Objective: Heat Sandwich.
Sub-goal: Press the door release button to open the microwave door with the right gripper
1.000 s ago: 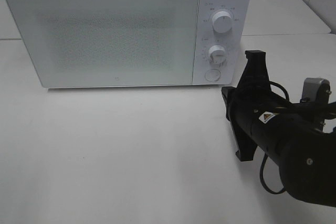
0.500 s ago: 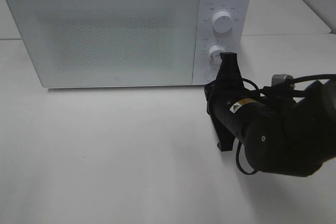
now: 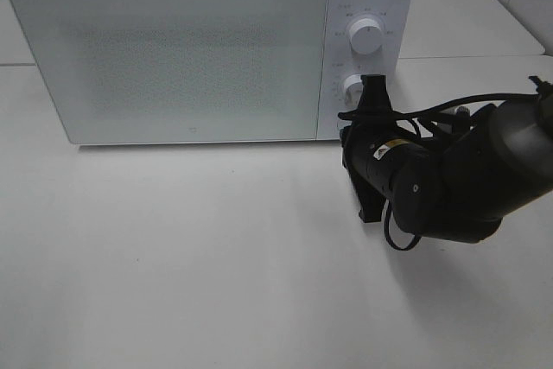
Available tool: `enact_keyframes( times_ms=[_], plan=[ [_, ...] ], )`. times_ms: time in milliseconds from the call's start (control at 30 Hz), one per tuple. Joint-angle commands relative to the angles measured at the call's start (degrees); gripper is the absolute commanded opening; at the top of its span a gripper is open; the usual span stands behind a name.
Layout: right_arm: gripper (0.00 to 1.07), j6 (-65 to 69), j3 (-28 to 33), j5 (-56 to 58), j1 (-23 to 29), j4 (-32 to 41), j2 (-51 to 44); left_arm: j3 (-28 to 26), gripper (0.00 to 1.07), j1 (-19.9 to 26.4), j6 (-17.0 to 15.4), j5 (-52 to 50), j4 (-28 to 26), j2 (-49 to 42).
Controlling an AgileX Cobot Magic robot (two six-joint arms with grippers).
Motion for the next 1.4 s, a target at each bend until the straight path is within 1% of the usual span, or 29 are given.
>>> enact_keyframes(
  times_ms=[33, 333, 533, 633, 867, 1033, 1167, 1233, 1400],
  plan=[
    [0.0, 0.8, -0.86, 0.06, -0.74, -1.26, 0.46, 0.23, 1.03, 0.06, 0.11, -0.57, -0.17, -1.26],
    [0.0, 1.26, -5.21, 0.97, -4.87, -4.87, 3.95, 0.23, 1.03, 0.06, 0.11, -0.57, -0.17, -1.26],
    [0.0, 1.6, -7.51, 2.41, -5.21, -5.44, 5.73, 0.23, 1.03, 0.06, 0.11, -0.57, -0.17, -1.26],
    [0.0, 1.43, -9.05, 3.09, -6.59, -6.42, 6.88, 0.23, 1.03, 0.06, 0.11, -0.57, -0.17, -1.26],
    [0.01, 1.09, -9.45, 2.81, -7.68, -6.76, 7.16, 0.23, 1.03, 0.06, 0.11, -0.57, -0.17, -1.26],
    [0.01, 1.26, -9.45, 0.86, -7.68, -6.76, 7.16, 0.23, 1.03, 0.06, 0.11, -0.57, -0.17, -1.26],
    [0.01, 2.23, -9.45, -2.69, -7.68, -6.76, 7.16, 0.23, 1.03, 0.06, 0.11, -0.57, -0.17, -1.26],
    [0.01, 2.81, -9.45, -6.47, -7.68, -6.76, 7.16, 0.23, 1.03, 0.06, 0.11, -0.57, -0.17, -1.26],
    [0.01, 3.78, -9.85, -8.77, -7.68, -6.76, 7.16, 0.23, 1.03, 0.06, 0.11, -0.57, -0.17, -1.26]
  ],
)
